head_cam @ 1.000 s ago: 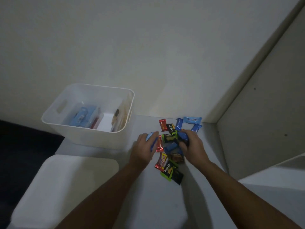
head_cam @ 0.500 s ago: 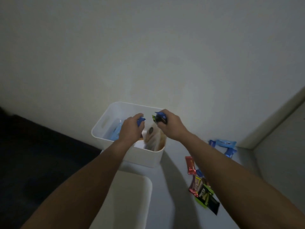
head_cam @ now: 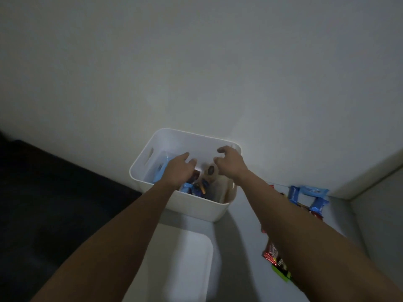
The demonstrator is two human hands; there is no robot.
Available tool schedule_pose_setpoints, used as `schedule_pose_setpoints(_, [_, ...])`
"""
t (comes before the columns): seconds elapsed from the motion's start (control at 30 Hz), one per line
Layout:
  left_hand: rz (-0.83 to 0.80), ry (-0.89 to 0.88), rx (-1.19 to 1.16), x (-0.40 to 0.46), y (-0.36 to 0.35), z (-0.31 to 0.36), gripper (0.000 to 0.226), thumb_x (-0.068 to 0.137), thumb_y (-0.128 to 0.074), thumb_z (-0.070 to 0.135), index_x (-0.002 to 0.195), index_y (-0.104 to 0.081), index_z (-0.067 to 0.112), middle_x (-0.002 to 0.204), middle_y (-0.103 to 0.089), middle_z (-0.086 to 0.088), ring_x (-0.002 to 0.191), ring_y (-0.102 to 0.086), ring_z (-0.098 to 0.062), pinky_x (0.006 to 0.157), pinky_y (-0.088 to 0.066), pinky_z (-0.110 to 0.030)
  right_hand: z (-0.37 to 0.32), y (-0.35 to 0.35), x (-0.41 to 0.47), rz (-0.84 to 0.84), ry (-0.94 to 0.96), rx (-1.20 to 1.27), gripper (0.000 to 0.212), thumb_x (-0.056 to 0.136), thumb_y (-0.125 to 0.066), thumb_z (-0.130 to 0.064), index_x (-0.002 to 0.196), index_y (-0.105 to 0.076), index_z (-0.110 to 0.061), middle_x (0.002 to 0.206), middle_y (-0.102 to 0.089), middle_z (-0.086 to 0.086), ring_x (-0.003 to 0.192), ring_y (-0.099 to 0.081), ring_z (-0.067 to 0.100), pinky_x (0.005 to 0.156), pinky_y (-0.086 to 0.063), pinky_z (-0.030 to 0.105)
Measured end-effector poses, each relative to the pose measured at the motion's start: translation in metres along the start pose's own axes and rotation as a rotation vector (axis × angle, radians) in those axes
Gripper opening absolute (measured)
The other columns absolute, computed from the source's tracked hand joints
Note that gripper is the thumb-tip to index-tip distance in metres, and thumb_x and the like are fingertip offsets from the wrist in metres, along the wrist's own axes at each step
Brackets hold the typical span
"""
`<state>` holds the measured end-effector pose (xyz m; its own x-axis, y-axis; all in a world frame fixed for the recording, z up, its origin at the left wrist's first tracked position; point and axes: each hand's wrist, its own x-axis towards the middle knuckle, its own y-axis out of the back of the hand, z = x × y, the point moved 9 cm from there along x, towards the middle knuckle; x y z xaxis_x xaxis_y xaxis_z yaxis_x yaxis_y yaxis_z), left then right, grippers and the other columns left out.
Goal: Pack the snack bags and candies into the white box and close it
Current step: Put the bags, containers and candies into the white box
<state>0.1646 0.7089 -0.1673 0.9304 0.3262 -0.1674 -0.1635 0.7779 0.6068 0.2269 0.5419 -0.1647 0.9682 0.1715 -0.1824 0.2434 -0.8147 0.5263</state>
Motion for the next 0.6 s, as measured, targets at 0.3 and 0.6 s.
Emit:
schedule_pose_setpoints(0.3, [0.123, -0.416, 0.062, -0.043, -0.059, 0.087, 0.042, 0.089, -0.059, 0.031, 0.127, -0.058, 0.013, 0.122, -0.063, -0.008, 0.108, -0.059, -0.027, 0.097, -0.047, -0.038, 0.052, 0.106, -0.030, 0.207, 0.061, -0.024, 0.026, 0.088, -0.061, -0.016, 0.113, -0.063, -0.013, 0.109, -0.065, 0.004, 0.099, -0.064, 0.022, 0.091, -0.054, 0.043])
schedule_pose_setpoints(0.6, [-0.145, -0.709, 0.316, -0.123, -0.217, 0.099, 0.053, 0.082, -0.059, 0.037, 0.128, -0.053, 0.012, 0.118, -0.060, -0.008, 0.109, -0.054, -0.025, 0.090, -0.049, -0.041, 0.206, 0.175, -0.085, 0.149, -0.185, -0.263, 0.031, 0.083, -0.069, -0.021, 0.109, -0.061, -0.006, 0.105, -0.066, 0.011, 0.099, -0.062, 0.028, 0.078, -0.044, 0.029])
